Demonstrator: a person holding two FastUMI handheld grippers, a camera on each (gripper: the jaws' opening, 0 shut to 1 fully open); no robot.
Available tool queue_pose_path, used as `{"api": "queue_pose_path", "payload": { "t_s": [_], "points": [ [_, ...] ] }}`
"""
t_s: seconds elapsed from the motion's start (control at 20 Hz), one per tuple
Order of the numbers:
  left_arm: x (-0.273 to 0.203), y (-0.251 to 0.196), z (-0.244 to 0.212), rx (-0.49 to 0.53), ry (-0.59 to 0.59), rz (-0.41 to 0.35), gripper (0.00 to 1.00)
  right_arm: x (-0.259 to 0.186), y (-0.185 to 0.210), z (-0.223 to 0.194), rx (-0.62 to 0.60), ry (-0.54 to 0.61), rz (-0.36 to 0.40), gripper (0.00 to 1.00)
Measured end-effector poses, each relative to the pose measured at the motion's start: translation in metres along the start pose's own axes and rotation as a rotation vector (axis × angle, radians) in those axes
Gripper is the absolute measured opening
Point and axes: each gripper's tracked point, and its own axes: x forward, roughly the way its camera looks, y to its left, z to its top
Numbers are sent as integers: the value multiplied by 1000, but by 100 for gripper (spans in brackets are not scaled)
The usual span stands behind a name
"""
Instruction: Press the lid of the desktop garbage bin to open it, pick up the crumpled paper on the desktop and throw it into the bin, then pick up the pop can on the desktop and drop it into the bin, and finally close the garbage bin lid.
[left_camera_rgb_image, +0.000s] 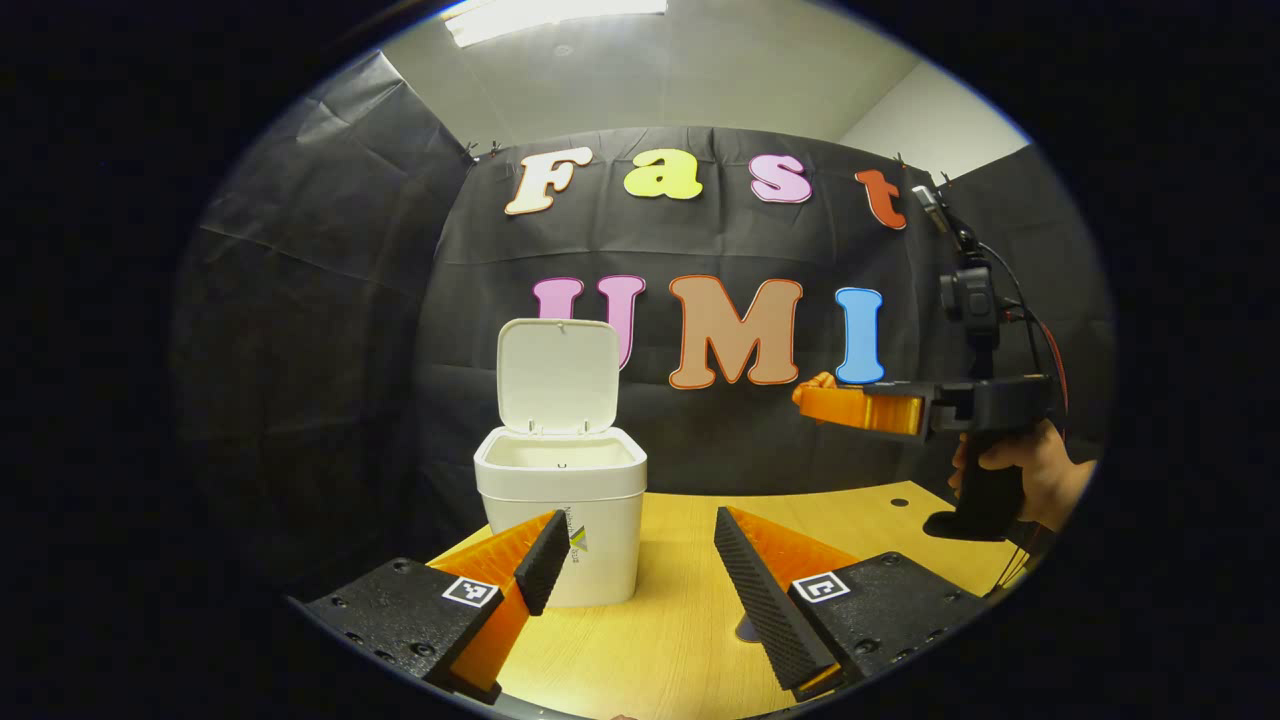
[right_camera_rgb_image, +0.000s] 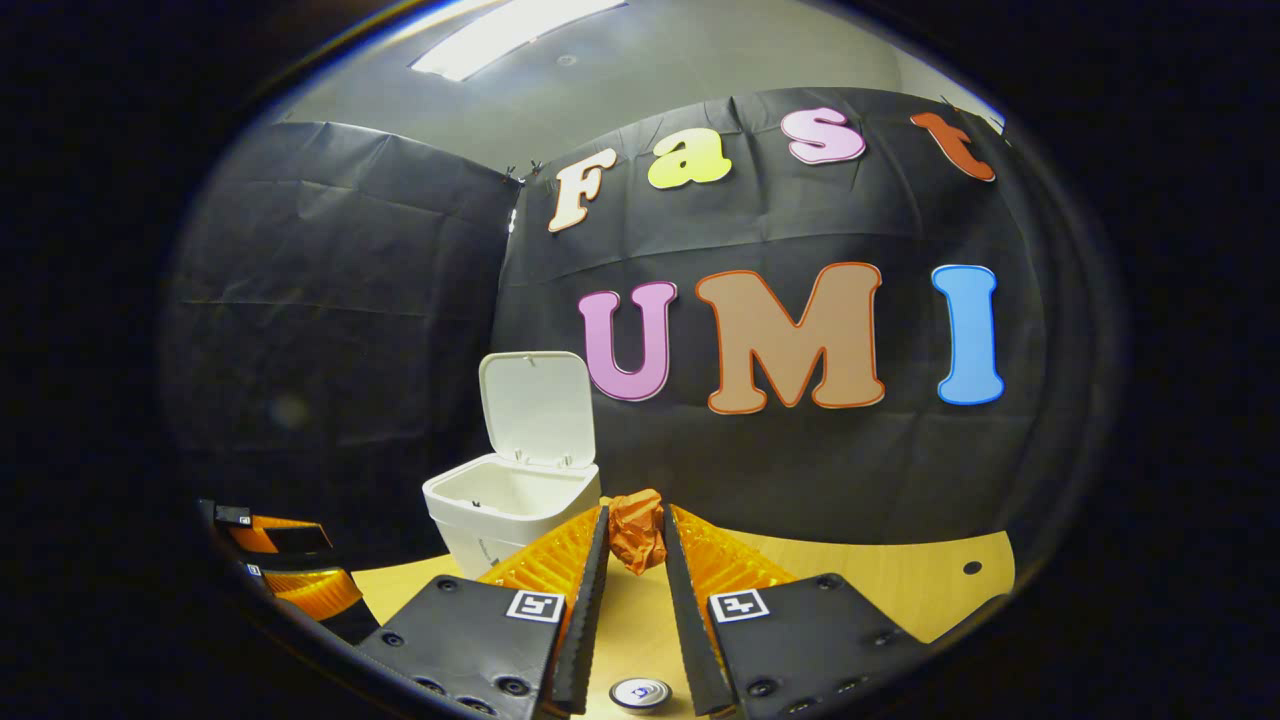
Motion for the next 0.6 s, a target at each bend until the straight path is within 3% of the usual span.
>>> {"api": "queue_pose_path", "payload": {
  "t_s": [0.3,0.35,0.6],
  "points": [
    [3,24,-13,-19,27,11,91,56,44,15,-14,2,69,39],
    [4,29,-16,-21,34,11,87,65,52,16,-14,4,80,39],
    [13,55,-31,-33,62,15,91,115,89,7,-19,42,115,41]
  ]
}}
